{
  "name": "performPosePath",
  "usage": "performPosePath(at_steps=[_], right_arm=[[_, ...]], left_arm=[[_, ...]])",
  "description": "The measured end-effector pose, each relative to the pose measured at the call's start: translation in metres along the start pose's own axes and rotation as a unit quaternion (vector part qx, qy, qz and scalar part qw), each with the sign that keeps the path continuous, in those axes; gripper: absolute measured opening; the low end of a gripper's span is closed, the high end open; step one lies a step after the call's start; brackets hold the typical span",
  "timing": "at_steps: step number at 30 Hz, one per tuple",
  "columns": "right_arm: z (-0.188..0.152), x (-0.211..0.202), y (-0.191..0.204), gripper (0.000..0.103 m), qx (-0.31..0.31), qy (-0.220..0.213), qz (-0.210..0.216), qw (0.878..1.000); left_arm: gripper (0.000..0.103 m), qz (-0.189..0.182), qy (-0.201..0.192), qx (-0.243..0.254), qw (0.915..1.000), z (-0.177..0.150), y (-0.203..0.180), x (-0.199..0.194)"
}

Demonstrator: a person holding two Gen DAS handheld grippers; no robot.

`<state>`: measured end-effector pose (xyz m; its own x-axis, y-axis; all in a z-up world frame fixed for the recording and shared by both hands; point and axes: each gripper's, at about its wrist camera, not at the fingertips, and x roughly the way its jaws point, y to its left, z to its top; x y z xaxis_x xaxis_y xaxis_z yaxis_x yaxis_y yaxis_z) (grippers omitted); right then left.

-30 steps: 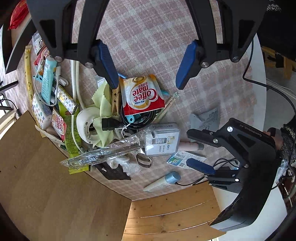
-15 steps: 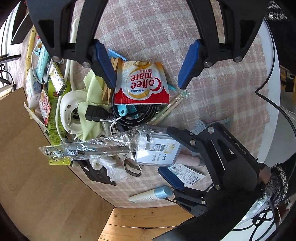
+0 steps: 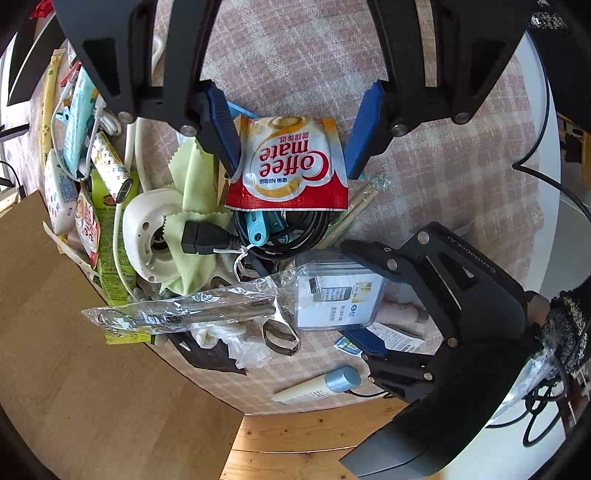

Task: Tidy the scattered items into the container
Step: 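Grasp the clear plastic card box with the left gripper while the right grasps the Coffee-mate sachet, then carry the card box and Coffee-mate sachet into the tray and open both grippers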

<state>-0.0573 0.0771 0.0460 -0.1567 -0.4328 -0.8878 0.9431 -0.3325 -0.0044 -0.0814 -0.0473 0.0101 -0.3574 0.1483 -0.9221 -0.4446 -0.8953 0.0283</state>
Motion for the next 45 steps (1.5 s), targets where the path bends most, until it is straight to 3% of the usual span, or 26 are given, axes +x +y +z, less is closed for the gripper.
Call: performPosePath(at_steps=[6, 16, 25, 32, 40, 45], right_arm=[[-0.01, -0.022, -0.01, 0.053, 0.039, -0.022, 0.016, 0.999], [-0.016, -0.059, -0.015, 0.053, 0.083, -0.066, 0.007, 0.994], [-0.043, -0.098, -0.043, 0.053, 0.152, -0.098, -0.032, 0.983], [-0.1, -0.149, -0.102, 0.053, 0.247, -0.112, -0.101, 0.957], [-0.165, -0.199, -0.202, 0.053, 0.339, -0.1, -0.153, 0.923], [-0.181, -0.208, -0.247, 0.053, 0.346, -0.083, -0.173, 0.919]], left_arm=[[0.068, 0.002, -0.012, -0.037, 0.9993, -0.009, 0.006, -0.009], [0.067, 0.01, -0.051, -0.079, 0.9955, -0.03, 0.016, -0.05], [0.067, -0.003, -0.089, -0.095, 0.9915, -0.014, -0.001, -0.076], [0.067, -0.038, -0.143, -0.031, 0.9886, 0.046, -0.079, -0.105], [0.067, -0.106, -0.184, 0.025, 0.9768, 0.131, -0.193, -0.096], [0.067, -0.138, -0.18, 0.053, 0.9725, 0.167, -0.256, -0.079]])
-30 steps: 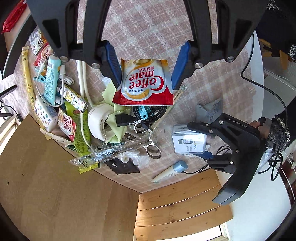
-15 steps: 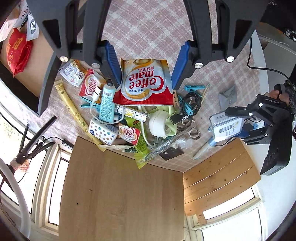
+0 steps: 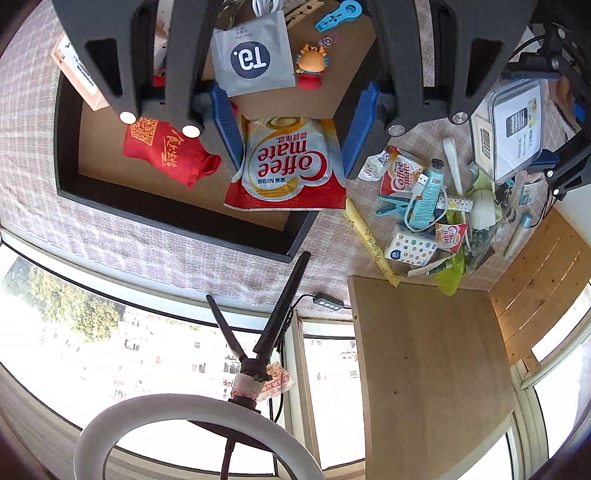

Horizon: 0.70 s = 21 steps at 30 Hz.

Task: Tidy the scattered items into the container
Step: 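Carry the card box and Coffee-mate sachet into the tray and open both grippers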

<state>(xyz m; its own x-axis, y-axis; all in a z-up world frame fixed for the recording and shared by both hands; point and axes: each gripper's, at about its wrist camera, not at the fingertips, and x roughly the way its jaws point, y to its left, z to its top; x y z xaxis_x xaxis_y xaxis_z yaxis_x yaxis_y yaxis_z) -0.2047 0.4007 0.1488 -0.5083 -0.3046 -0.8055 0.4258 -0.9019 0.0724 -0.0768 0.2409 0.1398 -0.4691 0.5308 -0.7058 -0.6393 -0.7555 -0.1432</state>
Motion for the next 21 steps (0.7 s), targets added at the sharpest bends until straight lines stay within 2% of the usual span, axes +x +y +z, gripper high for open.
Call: performPosePath(at_steps=[4, 5, 6, 7, 8, 10, 16, 21], right_arm=[[0.012, 0.011, -0.016, 0.056, -0.002, 0.001, -0.001, 1.0], [0.014, 0.013, -0.018, 0.06, -0.001, -0.002, 0.0, 1.0], [0.017, 0.016, -0.021, 0.073, 0.002, 0.0, -0.004, 1.0], [0.019, 0.018, -0.023, 0.077, 0.007, 0.002, -0.013, 1.0], [0.019, 0.019, -0.026, 0.077, 0.012, 0.0, -0.019, 1.0], [0.018, 0.018, -0.03, 0.077, 0.02, -0.009, -0.014, 1.0], [0.011, 0.017, -0.03, 0.077, 0.025, -0.011, -0.008, 1.0], [0.005, 0.013, -0.014, 0.077, 0.023, -0.014, 0.018, 0.999]], left_arm=[[0.067, -0.018, 0.003, 0.012, 0.9998, 0.017, -0.034, 0.029], [0.067, -0.025, 0.003, 0.015, 0.9996, 0.02, -0.042, 0.038], [0.072, -0.028, 0.012, 0.021, 0.9993, 0.022, -0.048, 0.047], [0.077, -0.018, 0.027, 0.024, 0.9992, 0.023, -0.054, 0.057], [0.077, -0.009, 0.039, 0.024, 0.9989, 0.024, -0.057, 0.064], [0.076, -0.014, 0.039, 0.019, 0.999, 0.022, -0.058, 0.066], [0.075, -0.011, 0.032, 0.019, 0.9992, 0.013, -0.055, 0.049], [0.074, 0.002, 0.026, 0.004, 0.9996, 0.0, -0.041, 0.029]])
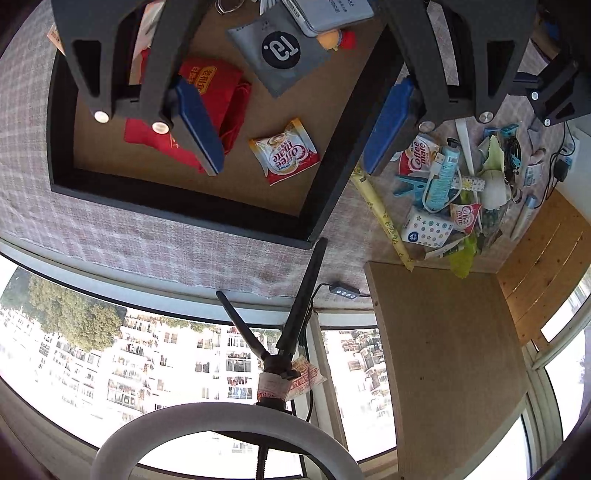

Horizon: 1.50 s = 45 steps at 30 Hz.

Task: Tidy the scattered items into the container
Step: 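Carry the card box and Coffee-mate sachet into the tray and open both grippers, then grasp the grey printed sachet with the left gripper while the right grasps the light-blue tube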

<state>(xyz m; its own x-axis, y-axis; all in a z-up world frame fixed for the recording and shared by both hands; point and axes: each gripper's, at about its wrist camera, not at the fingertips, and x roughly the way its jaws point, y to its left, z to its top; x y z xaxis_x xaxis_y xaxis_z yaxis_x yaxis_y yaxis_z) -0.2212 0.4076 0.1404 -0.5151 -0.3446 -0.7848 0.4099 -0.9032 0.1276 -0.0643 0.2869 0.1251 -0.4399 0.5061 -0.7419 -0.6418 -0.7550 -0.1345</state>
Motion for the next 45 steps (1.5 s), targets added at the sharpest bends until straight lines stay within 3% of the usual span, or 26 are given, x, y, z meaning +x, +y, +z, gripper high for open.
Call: performPosePath(at_steps=[9, 12, 13, 18, 24, 27, 29, 34, 41, 45], right_arm=[[-0.007, 0.004, 0.049, 0.075, -0.017, 0.006, 0.064, 0.998], [-0.008, 0.011, 0.067, 0.065, -0.031, 0.018, 0.083, 0.996], [-0.007, 0.015, 0.071, 0.06, -0.031, 0.023, 0.09, 0.995], [-0.004, 0.036, 0.091, 0.054, -0.03, 0.053, 0.119, 0.991], [-0.005, 0.048, 0.119, 0.048, -0.04, 0.075, 0.142, 0.986], [-0.006, 0.057, 0.139, 0.048, -0.064, 0.089, 0.151, 0.982], [-0.005, 0.066, 0.153, 0.047, -0.08, 0.104, 0.151, 0.98], [0.003, 0.1, 0.181, 0.035, -0.105, 0.148, 0.139, 0.974], [0.006, 0.136, 0.196, 0.035, -0.119, 0.202, 0.086, 0.968], [0.003, 0.145, 0.2, 0.035, -0.12, 0.219, 0.073, 0.965]], left_arm=[[0.069, 0.059, 0.001, -0.074, 0.9955, -0.058, 0.06, -0.053], [0.068, 0.086, 0.007, -0.105, 0.9907, -0.08, 0.088, -0.07], [0.062, 0.099, 0.009, -0.117, 0.9882, -0.087, 0.098, -0.074], [0.053, 0.123, 0.01, -0.176, 0.9768, -0.102, 0.142, -0.084], [0.051, 0.147, -0.005, -0.182, 0.9723, -0.109, 0.165, -0.104], [0.051, 0.164, 0.01, -0.17, 0.9717, -0.127, 0.176, -0.118], [0.051, 0.175, 0.026, -0.169, 0.9697, -0.146, 0.186, -0.129], [0.051, 0.196, 0.065, -0.176, 0.9624, -0.193, 0.21, -0.151], [0.053, 0.193, 0.098, -0.17, 0.9615, -0.237, 0.229, -0.169], [0.055, 0.182, 0.122, -0.17, 0.9607, -0.25, 0.241, -0.16]])
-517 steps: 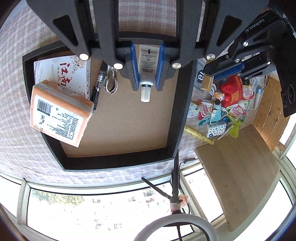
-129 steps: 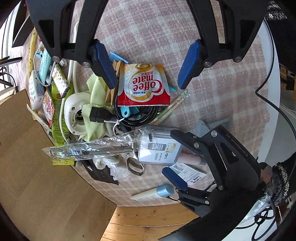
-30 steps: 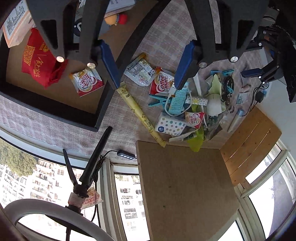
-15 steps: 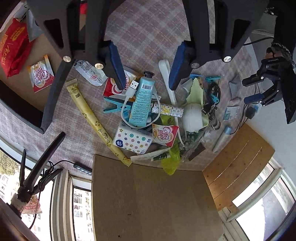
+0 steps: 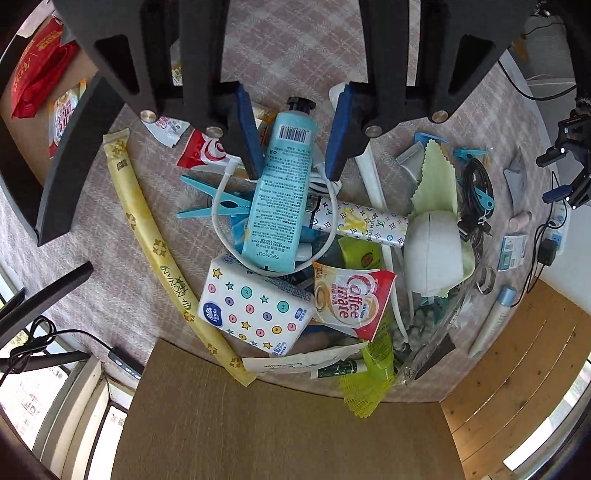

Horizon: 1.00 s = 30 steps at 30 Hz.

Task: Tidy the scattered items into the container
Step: 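Grasp the grey printed sachet with the left gripper while the right grasps the light-blue tube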

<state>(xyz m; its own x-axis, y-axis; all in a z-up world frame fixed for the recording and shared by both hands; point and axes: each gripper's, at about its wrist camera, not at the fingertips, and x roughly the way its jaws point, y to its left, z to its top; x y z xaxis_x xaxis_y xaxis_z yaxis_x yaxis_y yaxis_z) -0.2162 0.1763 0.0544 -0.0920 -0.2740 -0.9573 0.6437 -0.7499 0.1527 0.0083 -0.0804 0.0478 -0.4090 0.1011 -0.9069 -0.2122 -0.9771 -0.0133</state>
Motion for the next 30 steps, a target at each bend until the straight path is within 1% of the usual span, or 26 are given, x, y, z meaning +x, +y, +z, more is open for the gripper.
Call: performPosePath(at_steps=[1, 2, 4, 5, 7, 12, 15, 17, 18, 20, 21, 22, 26, 28, 30], right_arm=[[0.001, 0.001, 0.001, 0.035, 0.002, 0.002, -0.002, 1.0], [0.002, 0.002, 0.002, 0.035, 0.002, 0.003, -0.006, 1.0], [0.004, 0.004, 0.003, 0.035, 0.0, 0.006, -0.011, 1.0], [0.005, 0.006, 0.003, 0.035, 0.0, 0.01, -0.012, 1.0], [0.007, 0.009, 0.0, 0.035, 0.006, 0.018, -0.01, 1.0], [0.011, 0.014, -0.013, 0.036, 0.035, 0.028, 0.015, 0.999], [0.013, 0.015, -0.013, 0.036, 0.036, 0.028, 0.012, 0.999], [0.014, 0.016, -0.01, 0.036, 0.026, 0.032, 0.006, 0.999], [0.015, 0.016, -0.01, 0.035, 0.024, 0.034, 0.005, 0.999], [0.015, 0.016, -0.01, 0.031, 0.021, 0.035, 0.0, 0.999], [0.014, 0.015, -0.01, 0.031, 0.018, 0.034, -0.001, 0.999], [0.013, 0.015, -0.01, 0.031, 0.019, 0.032, 0.002, 0.999], [0.005, 0.007, -0.015, 0.03, 0.042, 0.016, 0.035, 0.998], [0.001, 0.001, -0.015, 0.03, 0.05, 0.002, 0.043, 0.998], [-0.004, -0.005, -0.016, 0.03, 0.057, -0.01, 0.057, 0.997]], left_arm=[[0.058, 0.007, 0.009, 0.002, 0.9999, 0.001, 0.0, 0.006], [0.059, 0.011, 0.017, 0.002, 0.9998, 0.001, 0.001, 0.012], [0.059, 0.004, 0.027, -0.002, 0.9996, 0.001, 0.002, 0.022], [0.059, 0.007, 0.03, -0.004, 0.9995, 0.002, 0.002, 0.026], [0.063, 0.007, 0.037, -0.006, 0.9993, 0.003, 0.002, 0.034], [0.064, 0.004, 0.039, -0.01, 0.9992, 0.004, -0.001, 0.044], [0.064, -0.004, 0.041, -0.009, 0.9991, 0.004, -0.005, 0.048], [0.063, 0.007, 0.039, 0.003, 0.9992, 0.003, -0.011, 0.049], [0.061, 0.008, 0.036, 0.004, 0.9993, 0.003, -0.013, 0.048], [0.057, 0.007, 0.033, 0.002, 0.9994, 0.003, -0.013, 0.047], [0.053, 0.008, 0.03, 0.003, 0.9995, 0.002, -0.014, 0.046], [0.045, 0.008, 0.028, 0.004, 0.9996, 0.002, -0.015, 0.044], [0.036, 0.007, 0.017, -0.001, 0.9998, -0.001, -0.02, 0.037], [0.028, -0.001, 0.011, -0.013, 0.9999, -0.002, -0.019, 0.032], [0.026, -0.005, 0.003, -0.022, 0.9997, -0.002, -0.019, 0.025]])
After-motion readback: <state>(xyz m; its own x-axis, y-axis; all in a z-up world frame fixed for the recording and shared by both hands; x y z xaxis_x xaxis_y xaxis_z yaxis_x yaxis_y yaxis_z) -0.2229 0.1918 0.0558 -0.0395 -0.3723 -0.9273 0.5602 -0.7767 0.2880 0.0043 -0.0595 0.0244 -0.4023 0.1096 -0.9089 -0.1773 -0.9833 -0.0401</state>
